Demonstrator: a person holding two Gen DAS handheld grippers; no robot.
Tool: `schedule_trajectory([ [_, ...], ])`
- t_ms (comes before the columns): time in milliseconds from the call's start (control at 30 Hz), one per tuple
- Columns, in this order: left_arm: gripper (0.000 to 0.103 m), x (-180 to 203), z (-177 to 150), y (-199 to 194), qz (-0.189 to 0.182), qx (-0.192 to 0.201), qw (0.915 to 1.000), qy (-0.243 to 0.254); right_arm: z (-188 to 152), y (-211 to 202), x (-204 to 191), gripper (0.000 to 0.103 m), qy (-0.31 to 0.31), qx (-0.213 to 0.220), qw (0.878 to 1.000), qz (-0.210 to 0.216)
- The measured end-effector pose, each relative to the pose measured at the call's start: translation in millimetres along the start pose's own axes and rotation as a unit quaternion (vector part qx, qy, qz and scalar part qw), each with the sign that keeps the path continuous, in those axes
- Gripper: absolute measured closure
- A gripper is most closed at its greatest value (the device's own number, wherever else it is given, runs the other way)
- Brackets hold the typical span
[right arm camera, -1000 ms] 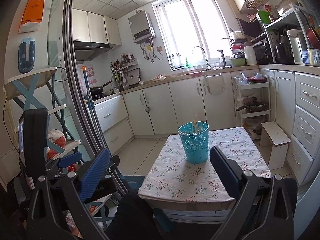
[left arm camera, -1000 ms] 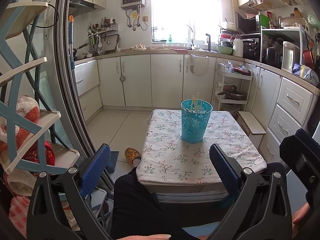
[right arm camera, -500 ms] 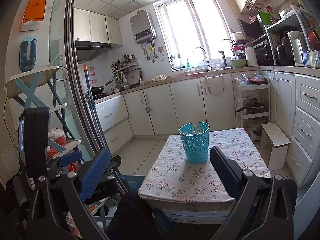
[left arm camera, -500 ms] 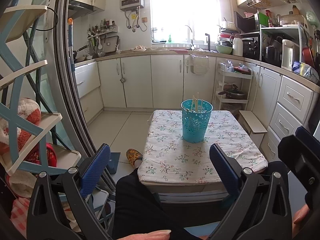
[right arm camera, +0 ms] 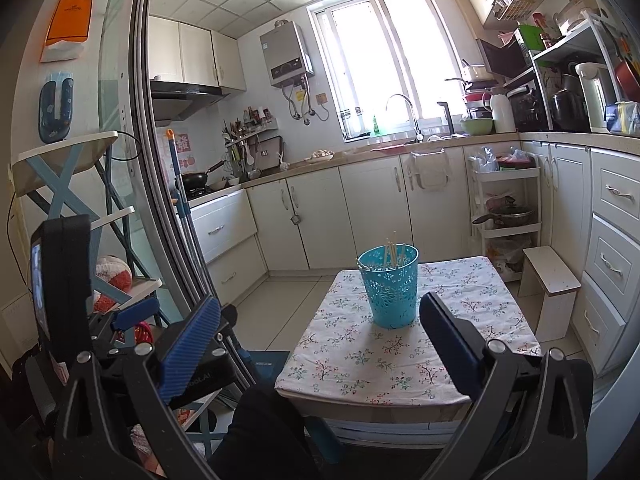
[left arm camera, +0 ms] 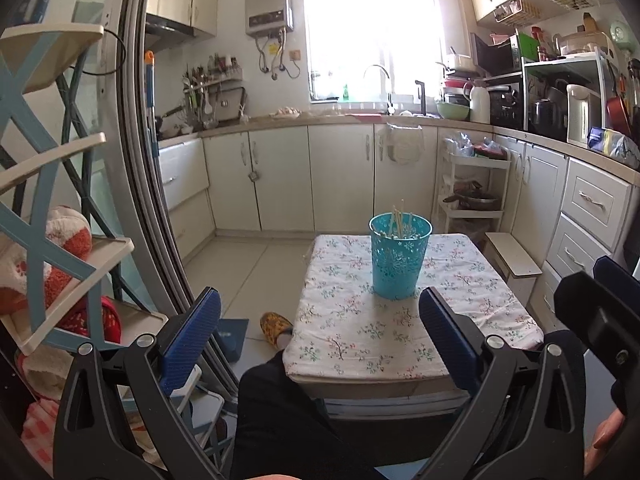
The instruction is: Organize utensils
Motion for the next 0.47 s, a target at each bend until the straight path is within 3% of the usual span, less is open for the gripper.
schedule_trajectory([
  [467,0.008,0.6,-5.0,11.3,-0.022,-0.032,0.9992,-0.012,4.1,-3.3,3.6,0.007,-0.005,0.009,1.000,0.000],
])
Point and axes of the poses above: each gripper's, at about its wrist camera, not at the fingertips, and y roughly the way its jaws point, x to its right, z to its top, the point moved 8 cm from there along y, roughly the way its jaws point, and after that the axes turned 4 degrees about x, right-handed, at the moved point
